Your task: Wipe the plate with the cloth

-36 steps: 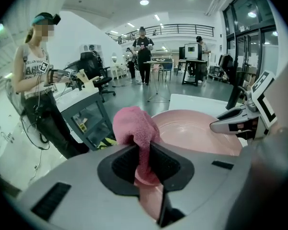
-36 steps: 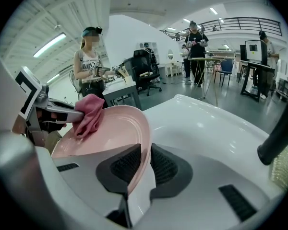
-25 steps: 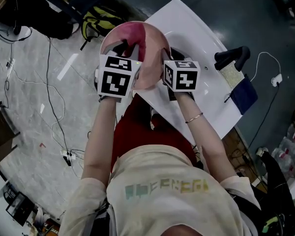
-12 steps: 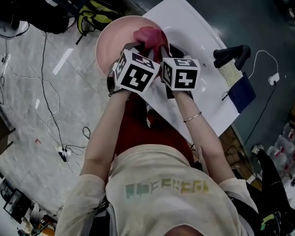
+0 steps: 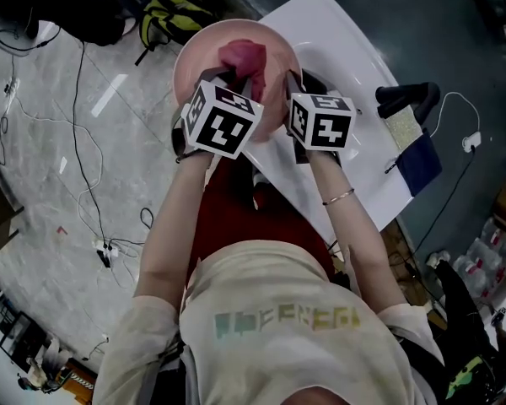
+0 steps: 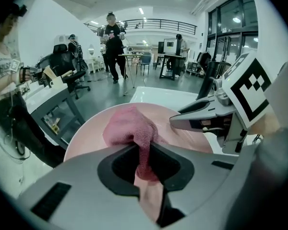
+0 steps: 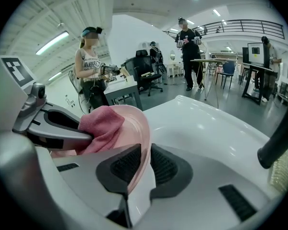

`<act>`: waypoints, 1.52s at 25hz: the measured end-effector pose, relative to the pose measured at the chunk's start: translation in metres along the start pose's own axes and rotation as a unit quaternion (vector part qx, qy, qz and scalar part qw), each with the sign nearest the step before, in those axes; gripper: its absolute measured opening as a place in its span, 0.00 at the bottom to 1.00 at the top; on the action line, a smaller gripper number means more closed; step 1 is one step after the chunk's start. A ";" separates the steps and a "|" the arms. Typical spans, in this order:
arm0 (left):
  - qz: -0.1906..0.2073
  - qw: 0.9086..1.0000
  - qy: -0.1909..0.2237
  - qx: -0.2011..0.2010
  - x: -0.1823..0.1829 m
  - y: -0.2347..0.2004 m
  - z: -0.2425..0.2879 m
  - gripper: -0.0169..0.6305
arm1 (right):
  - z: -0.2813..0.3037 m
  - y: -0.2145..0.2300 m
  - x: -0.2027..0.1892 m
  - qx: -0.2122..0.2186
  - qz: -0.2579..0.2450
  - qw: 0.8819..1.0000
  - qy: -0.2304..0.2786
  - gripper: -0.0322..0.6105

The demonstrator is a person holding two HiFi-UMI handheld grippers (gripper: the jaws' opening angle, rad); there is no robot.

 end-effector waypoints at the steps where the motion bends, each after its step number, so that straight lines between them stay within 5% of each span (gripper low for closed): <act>1: -0.001 1.000 -0.001 0.004 -0.002 -0.003 -0.002 0.13 | 0.000 0.000 0.000 0.000 -0.001 1.000 0.000 0.18; 19: -0.022 0.996 -0.026 0.080 -0.032 -0.041 -0.030 0.13 | -0.007 -0.001 -0.002 -0.009 -0.004 1.000 0.004 0.18; 28: -0.059 0.990 0.008 0.126 -0.035 -0.064 -0.061 0.13 | -0.008 -0.004 -0.003 -0.009 -0.003 1.000 0.006 0.18; 34: -0.092 0.992 0.060 0.070 -0.003 -0.027 -0.068 0.13 | -0.008 -0.001 -0.005 -0.003 -0.005 1.000 0.010 0.18; 38: -0.080 0.994 0.064 0.024 0.010 0.013 -0.056 0.13 | -0.010 -0.001 -0.005 -0.004 -0.006 1.000 0.011 0.18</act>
Point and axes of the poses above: the fingertips, and each gripper's own axes: z forward along the fingers, y to its right, x out of its top, the point moved 3 cm from there along -z, backward along the fingers, and after that the axes turned 5 degrees about z, right-handed, at the moved point
